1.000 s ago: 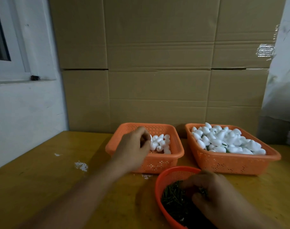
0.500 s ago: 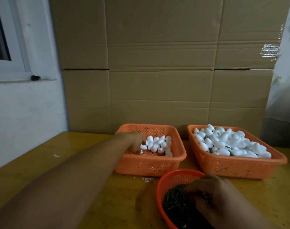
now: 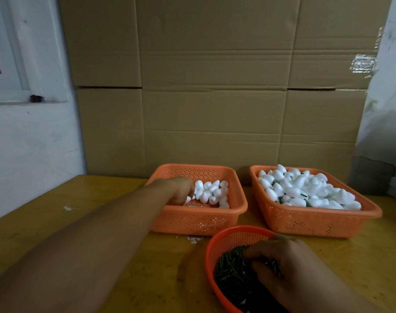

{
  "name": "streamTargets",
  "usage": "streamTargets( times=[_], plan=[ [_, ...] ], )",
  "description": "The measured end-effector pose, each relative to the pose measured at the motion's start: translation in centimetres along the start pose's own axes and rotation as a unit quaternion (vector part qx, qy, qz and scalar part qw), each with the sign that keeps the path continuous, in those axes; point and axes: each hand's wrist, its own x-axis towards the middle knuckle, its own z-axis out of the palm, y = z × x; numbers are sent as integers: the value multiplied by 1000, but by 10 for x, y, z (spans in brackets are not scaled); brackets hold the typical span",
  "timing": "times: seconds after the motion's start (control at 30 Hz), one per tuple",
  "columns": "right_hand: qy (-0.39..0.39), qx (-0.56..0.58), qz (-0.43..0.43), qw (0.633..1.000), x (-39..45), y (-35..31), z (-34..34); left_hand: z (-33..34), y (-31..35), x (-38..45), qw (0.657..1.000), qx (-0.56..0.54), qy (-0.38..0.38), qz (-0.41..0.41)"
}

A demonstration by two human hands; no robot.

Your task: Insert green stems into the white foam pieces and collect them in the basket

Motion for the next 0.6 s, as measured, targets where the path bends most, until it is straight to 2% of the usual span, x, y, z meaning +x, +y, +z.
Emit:
streamTargets(
  times=[0.2,0.4,0.6],
  plan=[
    [-1,-5,4,1000,-1,0,1,-11,12,-13,980,-166,104,45],
    [-2,-3,2,1000,0,-1,-1,-20,32,-66,909,-362,184,96],
    [-2,-3,-6,1000,-2,1,2,3,52,-109,843,-471,192,172]
  ],
)
